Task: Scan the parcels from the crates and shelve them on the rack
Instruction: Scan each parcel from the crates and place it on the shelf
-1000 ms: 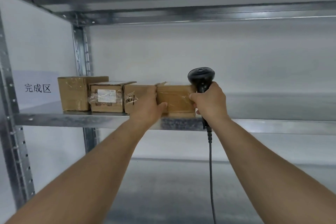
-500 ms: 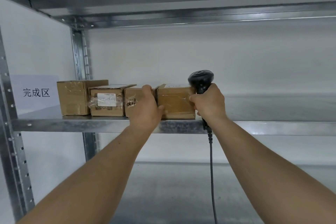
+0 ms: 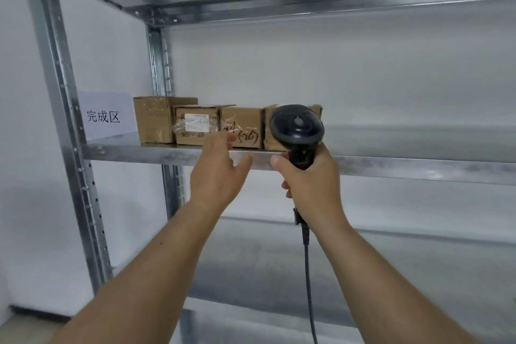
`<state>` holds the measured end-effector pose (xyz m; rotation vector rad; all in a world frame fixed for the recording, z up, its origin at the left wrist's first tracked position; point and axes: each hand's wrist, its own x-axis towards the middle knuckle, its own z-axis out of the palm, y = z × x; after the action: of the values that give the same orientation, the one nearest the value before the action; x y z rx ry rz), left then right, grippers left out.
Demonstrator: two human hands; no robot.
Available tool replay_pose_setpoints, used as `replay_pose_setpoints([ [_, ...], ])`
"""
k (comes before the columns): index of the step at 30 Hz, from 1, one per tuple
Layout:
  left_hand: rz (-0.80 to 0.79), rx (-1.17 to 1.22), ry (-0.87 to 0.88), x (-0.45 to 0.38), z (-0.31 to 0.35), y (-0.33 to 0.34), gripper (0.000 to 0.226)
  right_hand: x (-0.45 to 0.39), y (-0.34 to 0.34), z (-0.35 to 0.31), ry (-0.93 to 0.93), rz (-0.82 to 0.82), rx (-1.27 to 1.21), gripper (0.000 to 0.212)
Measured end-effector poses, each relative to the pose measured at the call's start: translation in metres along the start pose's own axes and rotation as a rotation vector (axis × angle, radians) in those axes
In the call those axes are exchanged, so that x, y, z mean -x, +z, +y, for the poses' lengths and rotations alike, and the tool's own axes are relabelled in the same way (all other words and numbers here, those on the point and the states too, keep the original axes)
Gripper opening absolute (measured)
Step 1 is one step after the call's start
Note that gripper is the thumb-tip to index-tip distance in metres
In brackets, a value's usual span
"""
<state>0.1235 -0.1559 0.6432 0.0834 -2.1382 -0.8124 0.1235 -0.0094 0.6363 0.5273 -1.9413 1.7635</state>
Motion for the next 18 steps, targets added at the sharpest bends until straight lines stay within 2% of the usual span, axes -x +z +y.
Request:
replay_pose_setpoints([
  [6,0.02,-0.099,-0.185,0.044,-0.041,-0.036,0.049,0.039,0.051,0.009,0.087,-0.227,-0.102,0.03],
  [13,0.102,-0.306,-0.35,0.092,-0.097,-0.102,0.051,0.086,0.118,0.02,0.073,-0.483,-0.276,0.03],
  [15,0.113,-0.36,-0.391,0.107,-0.11,-0.124,0.052,0.105,0.14,0.02,0.068,-0.543,-0.339,0.045],
  [18,0.152,-0.414,-0.433,0.128,-0.129,-0.159,0.052,0.131,0.173,0.013,0.046,-0.627,-0.389,0.084],
])
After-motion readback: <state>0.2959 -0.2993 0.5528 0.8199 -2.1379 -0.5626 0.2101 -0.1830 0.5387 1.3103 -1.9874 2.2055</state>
